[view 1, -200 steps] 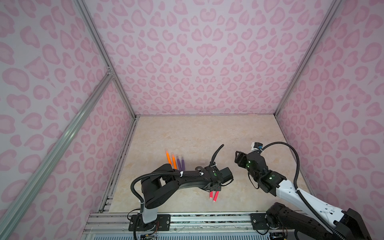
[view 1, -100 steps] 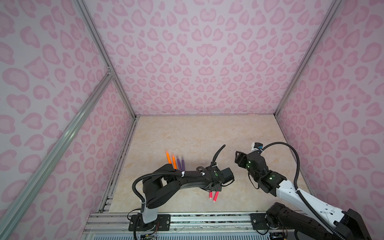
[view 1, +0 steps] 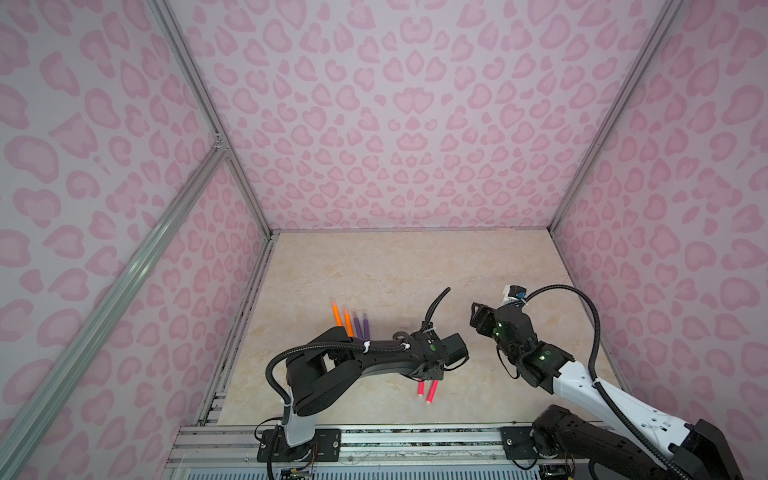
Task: Insert pens into pen caps
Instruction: Pick up the pen from the bottom-center of the table, then rotate the pen cap at the center of the table.
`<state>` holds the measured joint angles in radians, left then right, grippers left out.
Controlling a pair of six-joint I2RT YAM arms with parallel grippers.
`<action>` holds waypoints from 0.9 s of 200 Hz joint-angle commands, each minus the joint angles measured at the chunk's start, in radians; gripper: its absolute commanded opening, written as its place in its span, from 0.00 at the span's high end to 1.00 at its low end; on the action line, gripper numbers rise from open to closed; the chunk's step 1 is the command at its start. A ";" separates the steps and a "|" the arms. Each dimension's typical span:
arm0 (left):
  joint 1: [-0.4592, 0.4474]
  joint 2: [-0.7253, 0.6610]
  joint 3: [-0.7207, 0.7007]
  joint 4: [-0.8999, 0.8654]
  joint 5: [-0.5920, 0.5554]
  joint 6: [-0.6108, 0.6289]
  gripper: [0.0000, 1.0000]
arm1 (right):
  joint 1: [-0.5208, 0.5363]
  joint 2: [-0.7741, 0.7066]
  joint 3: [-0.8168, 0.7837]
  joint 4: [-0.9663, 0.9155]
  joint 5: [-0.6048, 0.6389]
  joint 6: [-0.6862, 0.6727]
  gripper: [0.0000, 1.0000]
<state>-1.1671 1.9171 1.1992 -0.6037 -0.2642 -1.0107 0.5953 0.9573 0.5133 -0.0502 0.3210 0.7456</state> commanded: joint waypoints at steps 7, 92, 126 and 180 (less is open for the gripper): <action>0.018 0.028 -0.023 -0.016 0.049 0.018 0.94 | 0.000 0.003 -0.005 0.009 -0.004 0.001 0.20; 0.321 -0.509 -0.045 0.036 -0.169 0.328 0.97 | 0.003 0.083 0.068 0.013 -0.053 -0.003 0.20; 0.400 -0.733 -0.195 0.184 -0.350 0.347 0.97 | 0.069 0.155 0.142 0.019 -0.038 -0.009 0.20; 0.432 -0.912 -0.457 0.337 -0.550 0.349 0.97 | 0.212 0.484 0.365 -0.009 -0.042 -0.008 0.23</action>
<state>-0.7441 1.0172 0.7723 -0.3599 -0.6693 -0.6640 0.7670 1.3300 0.8005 -0.0498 0.2863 0.7418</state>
